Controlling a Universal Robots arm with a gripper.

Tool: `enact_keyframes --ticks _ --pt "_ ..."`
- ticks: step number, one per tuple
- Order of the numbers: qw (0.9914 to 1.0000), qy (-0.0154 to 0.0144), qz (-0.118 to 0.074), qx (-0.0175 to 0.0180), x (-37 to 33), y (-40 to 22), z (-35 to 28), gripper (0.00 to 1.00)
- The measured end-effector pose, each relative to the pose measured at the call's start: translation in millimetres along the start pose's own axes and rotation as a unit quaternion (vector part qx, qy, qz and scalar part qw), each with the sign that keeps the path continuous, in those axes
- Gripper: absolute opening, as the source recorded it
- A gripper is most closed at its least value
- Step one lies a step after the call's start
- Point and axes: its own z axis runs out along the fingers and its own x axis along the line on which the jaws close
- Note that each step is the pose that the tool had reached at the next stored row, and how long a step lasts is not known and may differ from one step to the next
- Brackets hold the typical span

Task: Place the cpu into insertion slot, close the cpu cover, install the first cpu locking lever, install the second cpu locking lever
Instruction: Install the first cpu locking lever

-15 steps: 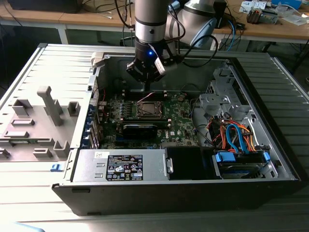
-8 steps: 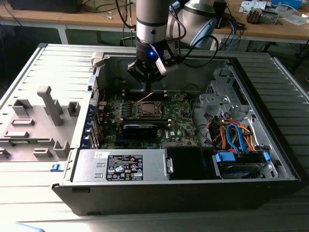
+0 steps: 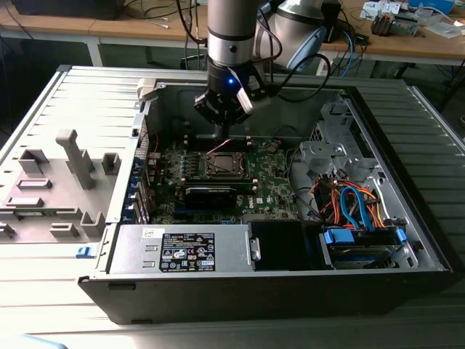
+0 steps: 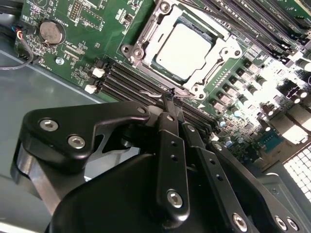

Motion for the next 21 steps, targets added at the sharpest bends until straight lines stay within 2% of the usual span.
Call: enact_keyframes --ticks 21 --pt "1.0 0.0 0.0 -0.0001 -8.7 -0.5 3.2 0.11"
